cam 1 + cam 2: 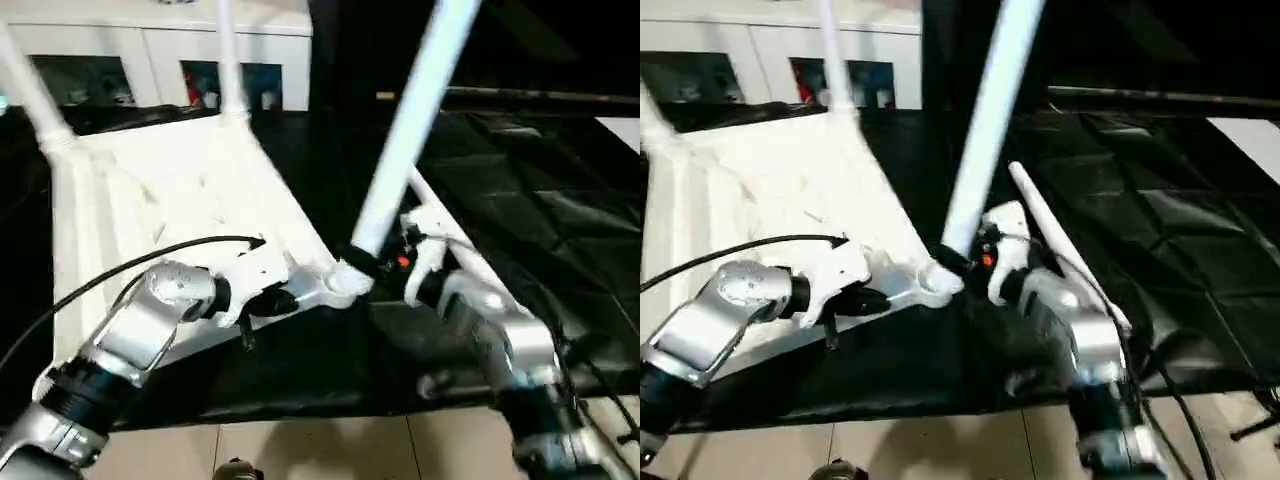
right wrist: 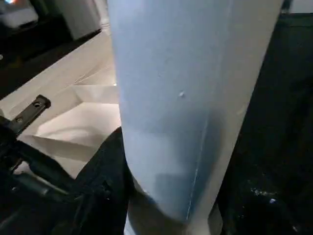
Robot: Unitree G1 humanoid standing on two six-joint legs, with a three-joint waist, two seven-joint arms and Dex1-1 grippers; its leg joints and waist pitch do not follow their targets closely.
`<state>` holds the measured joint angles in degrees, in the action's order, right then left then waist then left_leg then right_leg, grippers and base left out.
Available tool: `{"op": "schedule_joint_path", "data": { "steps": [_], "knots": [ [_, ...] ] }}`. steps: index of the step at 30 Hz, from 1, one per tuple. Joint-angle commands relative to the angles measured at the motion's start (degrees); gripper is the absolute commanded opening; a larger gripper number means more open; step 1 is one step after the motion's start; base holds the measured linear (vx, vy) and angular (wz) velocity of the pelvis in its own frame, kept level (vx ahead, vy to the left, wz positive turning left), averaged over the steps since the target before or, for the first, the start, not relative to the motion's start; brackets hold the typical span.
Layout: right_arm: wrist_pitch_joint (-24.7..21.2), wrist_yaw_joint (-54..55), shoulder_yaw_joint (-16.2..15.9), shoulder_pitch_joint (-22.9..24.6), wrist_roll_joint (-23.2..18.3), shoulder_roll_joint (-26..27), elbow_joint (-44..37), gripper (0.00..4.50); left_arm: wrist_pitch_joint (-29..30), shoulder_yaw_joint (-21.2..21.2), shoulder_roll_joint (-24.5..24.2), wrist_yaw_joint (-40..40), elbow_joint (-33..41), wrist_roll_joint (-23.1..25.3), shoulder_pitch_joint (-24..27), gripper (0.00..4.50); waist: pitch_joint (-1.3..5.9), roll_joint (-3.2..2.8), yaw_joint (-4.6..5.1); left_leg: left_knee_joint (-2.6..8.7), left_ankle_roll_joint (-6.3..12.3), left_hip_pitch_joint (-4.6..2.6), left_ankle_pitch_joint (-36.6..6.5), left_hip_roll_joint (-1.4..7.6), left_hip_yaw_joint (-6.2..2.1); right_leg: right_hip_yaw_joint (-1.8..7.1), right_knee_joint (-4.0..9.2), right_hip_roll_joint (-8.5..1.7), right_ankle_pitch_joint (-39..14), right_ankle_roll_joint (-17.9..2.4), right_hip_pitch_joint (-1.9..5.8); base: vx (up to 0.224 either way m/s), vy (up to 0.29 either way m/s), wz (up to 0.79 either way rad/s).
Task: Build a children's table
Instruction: Insert table leg to table base
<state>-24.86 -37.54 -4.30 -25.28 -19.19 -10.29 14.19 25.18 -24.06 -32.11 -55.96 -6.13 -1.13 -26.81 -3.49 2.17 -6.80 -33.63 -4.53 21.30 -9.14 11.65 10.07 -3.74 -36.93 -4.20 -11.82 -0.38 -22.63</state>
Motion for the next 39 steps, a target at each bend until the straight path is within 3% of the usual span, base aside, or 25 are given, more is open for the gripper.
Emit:
{"op": "schedule_joint_path", "data": {
  "steps": [1, 5, 8, 13, 14, 16, 22, 28, 32, 38, 39],
  "knots": [
    [0.1, -1.0, 0.4, -1.3, 0.7, -0.8, 2.4, 1.93, -1.6, -3.3, 0.9, -2.6, -0.9, 1.4, -0.8, 0.0, 3.61, 0.07, 0.3, 3.99, -1.92, -1.34, -14.2, 1.53, -0.17, 3.06, 5.65, -3.73, -16.2, -8.2, 1.56, 0.0, 0.0, 0.0],
    [-2.9, -4.0, 0.3, -3.6, -1.0, -2.0, 4.0, 1.93, -2.2, -3.6, 1.7, -2.8, -2.3, 1.9, -2.0, 0.0, 3.74, 0.22, 0.04, 4.07, -2.22, -1.39, -14.1, 1.62, -0.16, 2.94, 5.45, -3.77, -15.6, -8.2, 1.71, 0.0, 0.0, 0.0],
    [-4.5, -6.3, -1.1, -4.1, -0.8, -3.5, 4.0, 1.93, -2.3, -3.6, 2.1, -2.5, -3.1, 2.1, -2.3, 0.0, 3.64, 0.83, 0.06, 4.08, -2.16, -1.28, -14.4, 1.66, -0.1, 2.95, 5.53, -3.84, -16.2, -7.8, 1.75, 0.0, 0.0, 0.0],
    [-2.8, -7.1, -2.0, -5.6, 2.0, -4.5, 8.2, 1.93, -1.6, -3.2, 2.8, -3.0, -3.5, 1.8, -2.5, 0.0, 3.64, 1.09, -0.2, 4.1, -2.71, -1.18, -14.7, 1.73, -0.2, 2.95, 5.65, -4.17, -18.2, -7.5, 1.81, 0.0, 0.0, 0.0],
    [-2.5, -7.1, -2.1, -5.8, 2.2, -4.5, 8.6, 1.93, -1.6, -3.2, 2.9, -3.1, -3.5, 1.8, -2.5, 0.0, 3.65, 0.78, -0.24, 4.15, -2.85, -1.28, -15.0, 1.76, -0.26, 2.94, 5.66, -4.21, -18.3, -7.6, 1.76, 0.0, 0.0, 0.0],
    [-2.0, -7.3, -2.2, -6.3, 2.4, -4.3, 9.8, 1.93, -1.5, -3.2, 2.8, -3.4, -3.6, 1.9, -2.6, 0.0, 3.67, 1.02, -0.27, 4.15, -2.94, -1.24, -14.9, 1.78, -0.24, 2.94, 5.63, -4.13, -17.8, -7.6, 1.81, 0.0, 0.0, 0.0],
    [0.3, -7.2, -2.2, -6.5, 3.0, -3.7, 13.1, 1.93, -1.7, -3.5, 2.3, -4.8, -3.8, 1.9, -2.8, 0.0, 3.83, 0.86, -0.45, 4.13, -2.79, -1.1, -13.7, 1.71, -0.2, 2.9, 5.28, -4.02, -14.1, -8.4, 2.05, 0.0, 0.0, 0.0],
    [1.9, -8.0, -0.5, -6.2, 2.1, -3.4, 15.9, 1.93, -1.7, -3.4, 2.4, -4.9, -4.3, 2.2, -3.1, 0.0, 3.69, 0.98, -0.32, 4.31, -3.18, -1.32, -16.6, 1.83, -0.38, 2.89, 5.66, -4.19, -18.0, -8.1, 1.91, 0.0, 0.0, 0.0],
    [3.4, -7.9, 0.5, -4.6, 1.3, -2.8, 17.1, 1.93, -1.9, -3.1, 2.4, -5.0, -4.7, 2.4, -3.3, 0.0, 3.72, 0.72, -0.31, 4.35, -3.25, -1.35, -16.7, 1.84, -0.38, 2.92, 5.65, -4.16, -17.2, -8.3, 1.88, 0.0, 0.0, 0.0],
    [8.1, -5.1, 2.1, -2.8, 1.7, -0.8, 20.9, 1.93, -2.0, -3.1, 2.4, -5.2, -5.5, 2.7, -3.8, 0.0, 3.53, 0.53, -0.1, 4.54, -3.67, -1.65, -20.1, 1.88, -0.62, 2.88, 6.19, -4.28, -21.3, -8.0, 1.61, 0.0, 0.0, 0.0],
    [10.3, -4.5, 2.3, -2.2, 2.2, -0.4, 22.2, 1.93, -2.0, -3.0, 2.5, -5.1, -5.8, 2.8, -4.0, 0.0, 3.5, 0.27, -0.08, 4.58, -3.79, -1.69, -20.7, 1.88, -0.68, 2.89, 6.23, -4.3, -21.8, -8.0, 1.54, 0.0, 0.0, 0.0]
  ]
}}
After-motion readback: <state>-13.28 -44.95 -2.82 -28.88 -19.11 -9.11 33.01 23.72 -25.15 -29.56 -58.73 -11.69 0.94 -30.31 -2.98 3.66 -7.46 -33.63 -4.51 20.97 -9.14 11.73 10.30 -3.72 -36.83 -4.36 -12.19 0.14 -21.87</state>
